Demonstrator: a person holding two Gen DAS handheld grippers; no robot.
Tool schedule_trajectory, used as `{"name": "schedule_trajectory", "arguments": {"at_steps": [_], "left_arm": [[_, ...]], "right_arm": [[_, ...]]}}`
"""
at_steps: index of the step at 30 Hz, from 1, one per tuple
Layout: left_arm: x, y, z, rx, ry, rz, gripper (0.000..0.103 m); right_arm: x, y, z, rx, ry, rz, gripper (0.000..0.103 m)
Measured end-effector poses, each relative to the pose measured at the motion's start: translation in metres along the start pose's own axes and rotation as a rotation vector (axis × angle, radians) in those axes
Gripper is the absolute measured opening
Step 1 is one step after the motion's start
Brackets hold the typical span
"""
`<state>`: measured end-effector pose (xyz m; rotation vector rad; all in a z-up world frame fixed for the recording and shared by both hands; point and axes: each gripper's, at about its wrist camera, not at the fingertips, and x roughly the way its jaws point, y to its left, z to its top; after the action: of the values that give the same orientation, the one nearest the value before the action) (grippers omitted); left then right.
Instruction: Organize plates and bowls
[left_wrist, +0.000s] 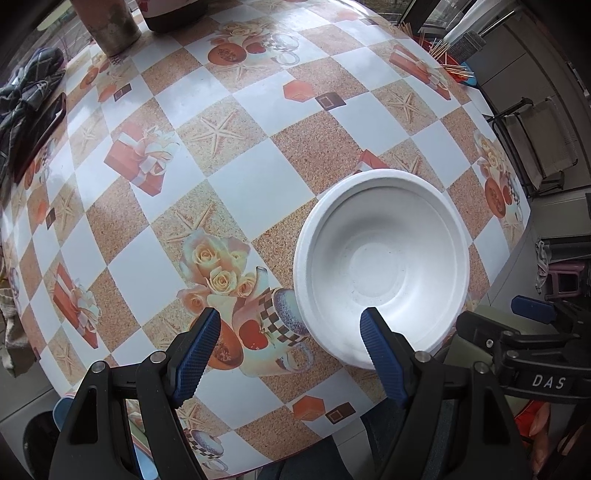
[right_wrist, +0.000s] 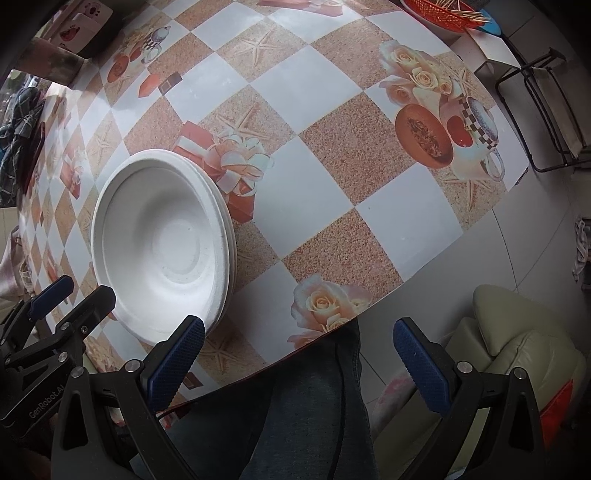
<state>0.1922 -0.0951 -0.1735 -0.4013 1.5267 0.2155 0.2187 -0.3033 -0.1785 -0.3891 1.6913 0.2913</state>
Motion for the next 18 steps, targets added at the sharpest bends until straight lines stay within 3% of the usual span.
{"name": "schedule_trajectory", "arguments": {"at_steps": [18], "left_arm": [[0.026,-0.013,0.021,-0.03,0.029,0.027,0.081]], "right_arm": [[0.006,0.011,0.025,-0.055,0.008,-0.048,0.103]]}}
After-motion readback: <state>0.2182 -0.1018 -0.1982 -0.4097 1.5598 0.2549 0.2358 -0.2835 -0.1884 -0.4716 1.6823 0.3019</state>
